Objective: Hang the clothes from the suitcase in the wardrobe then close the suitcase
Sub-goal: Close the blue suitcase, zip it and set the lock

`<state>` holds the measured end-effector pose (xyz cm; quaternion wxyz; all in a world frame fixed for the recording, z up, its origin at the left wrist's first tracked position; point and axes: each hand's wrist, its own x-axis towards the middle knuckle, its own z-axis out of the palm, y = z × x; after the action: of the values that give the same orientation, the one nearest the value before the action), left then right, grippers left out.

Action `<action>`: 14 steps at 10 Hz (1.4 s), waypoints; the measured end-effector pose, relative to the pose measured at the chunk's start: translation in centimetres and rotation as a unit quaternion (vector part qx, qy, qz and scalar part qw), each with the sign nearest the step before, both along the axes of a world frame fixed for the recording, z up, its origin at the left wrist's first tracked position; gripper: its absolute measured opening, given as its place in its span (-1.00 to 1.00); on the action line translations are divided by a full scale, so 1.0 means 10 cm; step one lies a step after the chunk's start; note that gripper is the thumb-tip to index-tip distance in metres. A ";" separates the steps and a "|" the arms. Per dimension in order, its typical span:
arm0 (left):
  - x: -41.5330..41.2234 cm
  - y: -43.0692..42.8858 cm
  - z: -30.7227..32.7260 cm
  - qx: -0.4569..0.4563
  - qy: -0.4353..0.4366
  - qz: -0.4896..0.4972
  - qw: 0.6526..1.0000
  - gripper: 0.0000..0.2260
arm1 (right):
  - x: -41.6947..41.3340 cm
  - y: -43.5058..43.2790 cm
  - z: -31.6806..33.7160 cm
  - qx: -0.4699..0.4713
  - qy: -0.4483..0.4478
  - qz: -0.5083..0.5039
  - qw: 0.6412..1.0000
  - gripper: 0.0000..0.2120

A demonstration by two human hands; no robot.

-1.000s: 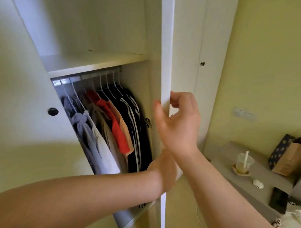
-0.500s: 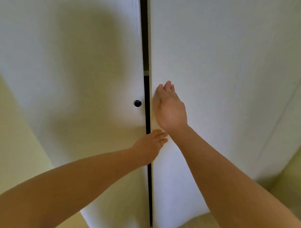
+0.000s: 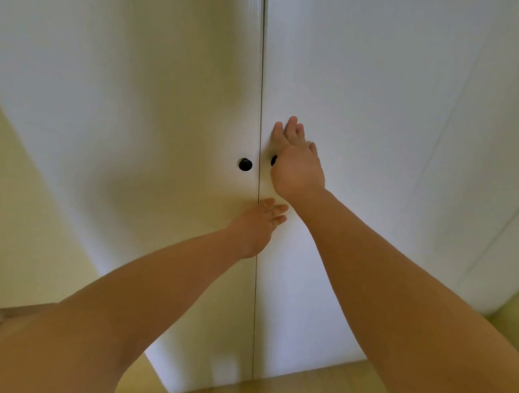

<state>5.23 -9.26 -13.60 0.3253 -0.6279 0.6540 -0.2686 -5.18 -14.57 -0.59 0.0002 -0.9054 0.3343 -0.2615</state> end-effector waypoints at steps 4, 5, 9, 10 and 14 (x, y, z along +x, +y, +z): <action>0.01 0.87 -0.23 -0.168 0.275 -0.117 0.939 -0.66 | 0.08 0.44 -0.37 -0.031 -0.236 0.134 0.962 -0.58; 0.03 1.75 -0.66 -0.265 0.497 0.133 0.816 -0.72 | 0.24 0.96 -0.91 0.078 -0.201 0.217 0.952 -0.77; -0.15 5.28 -2.75 -0.382 0.564 0.676 0.280 -0.76 | 0.78 3.61 -3.20 0.328 0.274 0.362 0.829 -0.58; -0.12 5.70 -3.07 -0.381 0.568 0.688 0.244 -0.80 | 0.84 4.13 -3.57 0.337 0.333 0.373 0.798 -0.59; -0.19 6.52 -4.93 -0.311 0.558 0.748 0.178 -0.67 | 1.04 5.24 -5.75 0.345 0.433 0.377 0.743 -0.71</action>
<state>3.35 55.95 -62.91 -0.3011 -0.8524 -0.2551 0.3430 5.25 37.79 -58.06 0.2659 -0.9116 -0.0024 0.3134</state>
